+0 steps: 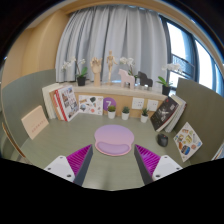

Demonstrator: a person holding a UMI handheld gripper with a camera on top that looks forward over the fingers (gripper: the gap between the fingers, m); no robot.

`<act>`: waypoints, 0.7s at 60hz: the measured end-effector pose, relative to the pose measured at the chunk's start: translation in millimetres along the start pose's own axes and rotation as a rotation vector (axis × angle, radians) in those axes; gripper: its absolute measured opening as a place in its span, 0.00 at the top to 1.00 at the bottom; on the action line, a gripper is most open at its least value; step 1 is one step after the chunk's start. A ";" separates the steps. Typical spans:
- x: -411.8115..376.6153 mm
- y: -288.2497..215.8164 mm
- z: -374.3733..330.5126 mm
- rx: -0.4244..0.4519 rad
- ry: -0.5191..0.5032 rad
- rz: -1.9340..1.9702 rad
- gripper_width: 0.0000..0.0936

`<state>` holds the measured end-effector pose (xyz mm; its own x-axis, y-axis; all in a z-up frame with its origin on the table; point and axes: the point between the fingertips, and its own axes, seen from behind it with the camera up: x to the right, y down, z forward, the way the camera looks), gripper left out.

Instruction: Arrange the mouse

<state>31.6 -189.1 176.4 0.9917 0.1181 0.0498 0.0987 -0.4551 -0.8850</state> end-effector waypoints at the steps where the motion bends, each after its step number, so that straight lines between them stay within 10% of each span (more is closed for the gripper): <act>1: 7.5 10.0 2.5 -0.007 0.006 -0.005 0.10; 17: 137.2 107.9 49.0 -0.169 0.127 0.018 0.11; 42: 272.7 109.6 204.9 -0.264 0.199 0.094 0.11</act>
<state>296.1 -26.0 -1.9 0.9914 -0.0982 0.0862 -0.0022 -0.6719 -0.7406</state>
